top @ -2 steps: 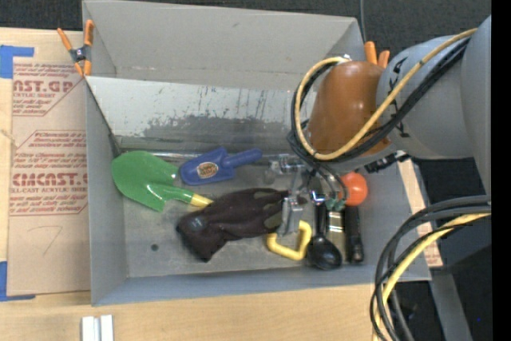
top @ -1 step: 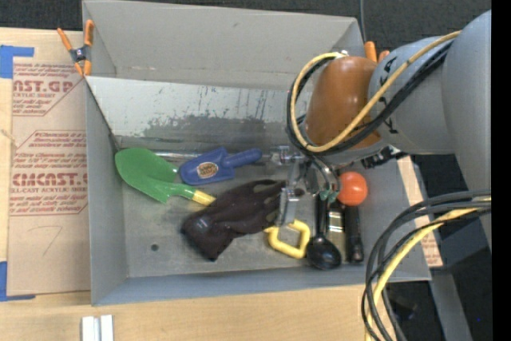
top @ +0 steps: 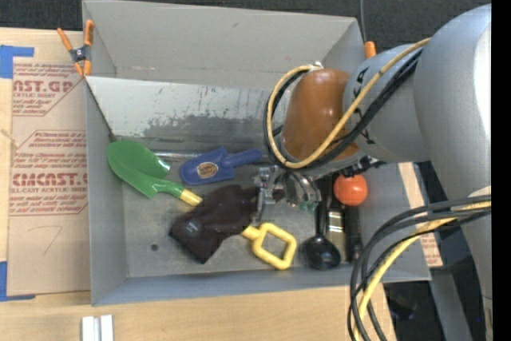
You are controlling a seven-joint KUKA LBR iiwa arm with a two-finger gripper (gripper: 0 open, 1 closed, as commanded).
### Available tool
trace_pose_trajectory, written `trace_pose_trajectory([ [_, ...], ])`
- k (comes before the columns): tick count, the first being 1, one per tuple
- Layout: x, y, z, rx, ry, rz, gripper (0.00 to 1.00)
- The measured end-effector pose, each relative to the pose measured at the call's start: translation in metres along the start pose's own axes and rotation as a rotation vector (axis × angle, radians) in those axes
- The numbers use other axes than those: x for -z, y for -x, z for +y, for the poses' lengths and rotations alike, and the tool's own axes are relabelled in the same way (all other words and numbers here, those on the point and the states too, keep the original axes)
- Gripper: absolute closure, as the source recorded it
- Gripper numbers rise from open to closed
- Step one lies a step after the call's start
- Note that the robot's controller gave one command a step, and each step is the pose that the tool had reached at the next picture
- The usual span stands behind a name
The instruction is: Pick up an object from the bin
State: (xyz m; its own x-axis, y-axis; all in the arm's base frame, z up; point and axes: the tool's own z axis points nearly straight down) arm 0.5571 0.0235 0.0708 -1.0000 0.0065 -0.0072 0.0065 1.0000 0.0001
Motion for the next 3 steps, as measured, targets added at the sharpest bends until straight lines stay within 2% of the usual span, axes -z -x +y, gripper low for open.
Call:
trace_pose_trajectory([
  [2,0.0,0.0,0.0,0.0,0.0,0.0,1.0],
  [3,0.062,0.035,-0.002,0.037,0.0,-0.011,1.0],
])
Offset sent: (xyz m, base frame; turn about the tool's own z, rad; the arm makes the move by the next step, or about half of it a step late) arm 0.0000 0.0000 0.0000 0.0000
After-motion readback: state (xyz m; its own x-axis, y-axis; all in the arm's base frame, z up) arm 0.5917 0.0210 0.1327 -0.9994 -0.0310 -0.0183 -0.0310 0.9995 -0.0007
